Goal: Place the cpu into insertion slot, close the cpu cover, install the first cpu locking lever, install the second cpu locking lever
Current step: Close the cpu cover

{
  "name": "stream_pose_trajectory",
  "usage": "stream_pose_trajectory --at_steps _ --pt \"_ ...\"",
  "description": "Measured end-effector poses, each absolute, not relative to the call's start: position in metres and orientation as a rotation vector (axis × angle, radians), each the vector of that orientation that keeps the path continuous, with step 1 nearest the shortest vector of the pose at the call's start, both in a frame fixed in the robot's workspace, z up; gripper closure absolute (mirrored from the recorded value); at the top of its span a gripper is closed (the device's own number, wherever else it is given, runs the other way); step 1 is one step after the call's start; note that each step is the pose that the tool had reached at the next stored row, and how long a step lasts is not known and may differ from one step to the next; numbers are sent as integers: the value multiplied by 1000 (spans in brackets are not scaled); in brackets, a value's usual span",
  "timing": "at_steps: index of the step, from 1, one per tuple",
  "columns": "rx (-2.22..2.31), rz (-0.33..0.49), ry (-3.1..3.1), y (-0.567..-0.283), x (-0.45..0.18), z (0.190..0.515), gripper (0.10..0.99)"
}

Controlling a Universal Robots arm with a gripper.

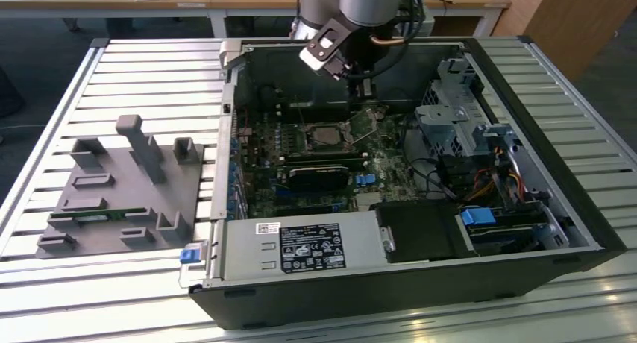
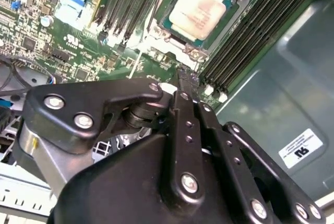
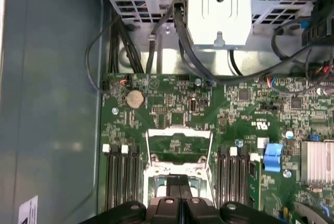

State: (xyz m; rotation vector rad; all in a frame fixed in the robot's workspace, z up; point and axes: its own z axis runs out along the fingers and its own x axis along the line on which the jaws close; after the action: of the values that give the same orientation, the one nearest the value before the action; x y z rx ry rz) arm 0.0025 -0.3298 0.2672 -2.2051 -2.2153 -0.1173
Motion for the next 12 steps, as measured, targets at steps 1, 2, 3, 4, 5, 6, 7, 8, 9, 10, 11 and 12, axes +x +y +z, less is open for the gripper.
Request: stream_pose_trajectory --at_steps 1,2,3,4,5,6,7,8,9,10,11,12 --pt "-2205 -116 -2215 -330 5 267 980" --pt "-2204 -115 -2215 -330 7 267 980" --pt "-2204 -114 -2214 -330 9 267 980" --pt "-2203 -112 -2214 -330 11 267 980" --pt "-2202 -111 -2213 -330 13 267 980" --pt "-2202 -109 -2212 -330 15 267 980" --pt "-2202 -109 -2212 -330 15 267 980" --pt "-2202 -109 -2212 -330 16 267 980" --pt "-2202 -109 -2212 -330 16 266 980" --pt "-2202 -109 -2212 -330 16 266 980" --pt "-2202 -109 -2212 -330 16 266 980" --pt "-2202 -109 -2212 -330 16 266 980"
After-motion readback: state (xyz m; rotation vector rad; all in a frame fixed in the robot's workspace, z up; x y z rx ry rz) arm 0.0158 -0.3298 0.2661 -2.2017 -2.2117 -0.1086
